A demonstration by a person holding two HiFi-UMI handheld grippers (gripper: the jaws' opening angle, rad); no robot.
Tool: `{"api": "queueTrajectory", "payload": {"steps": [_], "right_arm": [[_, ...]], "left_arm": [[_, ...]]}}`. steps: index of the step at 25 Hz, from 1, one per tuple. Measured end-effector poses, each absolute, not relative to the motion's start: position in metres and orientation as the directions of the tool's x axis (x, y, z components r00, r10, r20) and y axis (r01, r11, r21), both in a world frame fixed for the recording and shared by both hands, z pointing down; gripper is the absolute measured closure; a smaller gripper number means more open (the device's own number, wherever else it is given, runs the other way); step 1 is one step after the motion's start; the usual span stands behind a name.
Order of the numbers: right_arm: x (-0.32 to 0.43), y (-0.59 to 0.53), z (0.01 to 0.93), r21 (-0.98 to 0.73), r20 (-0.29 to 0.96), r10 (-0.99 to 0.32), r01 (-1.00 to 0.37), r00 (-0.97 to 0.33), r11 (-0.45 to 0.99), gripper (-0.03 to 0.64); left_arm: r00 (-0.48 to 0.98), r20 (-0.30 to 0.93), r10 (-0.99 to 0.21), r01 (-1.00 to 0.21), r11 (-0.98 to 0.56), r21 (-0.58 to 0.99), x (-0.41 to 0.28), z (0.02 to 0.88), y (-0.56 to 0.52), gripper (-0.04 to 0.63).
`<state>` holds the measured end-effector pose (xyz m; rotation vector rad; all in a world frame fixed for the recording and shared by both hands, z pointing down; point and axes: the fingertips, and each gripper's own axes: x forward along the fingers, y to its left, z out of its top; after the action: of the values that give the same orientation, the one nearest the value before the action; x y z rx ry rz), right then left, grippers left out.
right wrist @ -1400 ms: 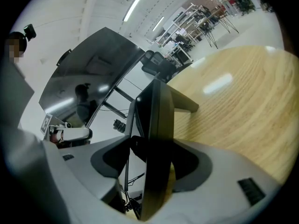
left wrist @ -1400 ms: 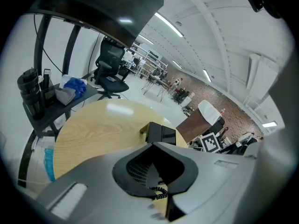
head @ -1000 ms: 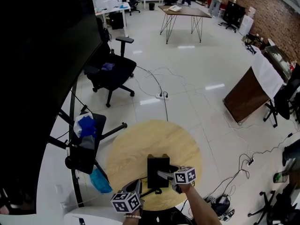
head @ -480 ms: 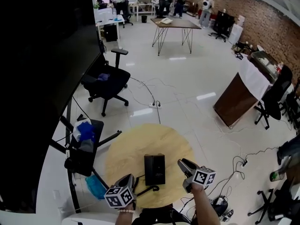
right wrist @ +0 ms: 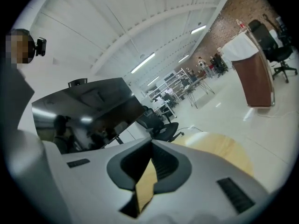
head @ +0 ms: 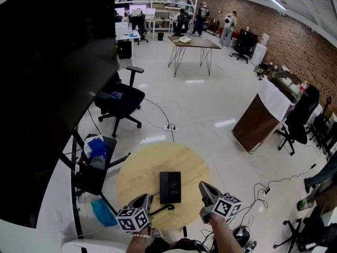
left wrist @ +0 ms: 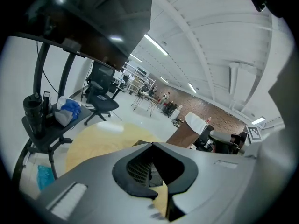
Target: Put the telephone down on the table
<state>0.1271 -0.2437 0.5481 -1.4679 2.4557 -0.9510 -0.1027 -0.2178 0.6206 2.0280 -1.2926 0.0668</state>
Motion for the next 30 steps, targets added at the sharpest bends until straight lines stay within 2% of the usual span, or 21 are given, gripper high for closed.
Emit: {"api": "queueTrajectory", "payload": {"steps": [7,19,30], "right_arm": [[0.08,-0.189,0.551,-0.595,0.187,-0.749,-0.68,-0.635,0.428,0.612],[0.137,-0.055,0.56,-0.58,0.169,-0.776,-0.698,-0.608,0.42,0.607],[0.133,0.011,0.563,-0.613,0.16,-0.783,-0.682,-0.601,0.399,0.607]], "left_arm": [[0.471,0.369,-0.801,-0.819,-0.242,0.521,-0.095,0.604,-0.178,0.611],[0.436,0.368,-0.821,-0.859,-0.259,0.442,-0.038,0.575,-0.053,0.611],[0.439,0.37,-0.819,-0.856,-0.256,0.448,-0.025,0.567,0.017,0.611]]}}
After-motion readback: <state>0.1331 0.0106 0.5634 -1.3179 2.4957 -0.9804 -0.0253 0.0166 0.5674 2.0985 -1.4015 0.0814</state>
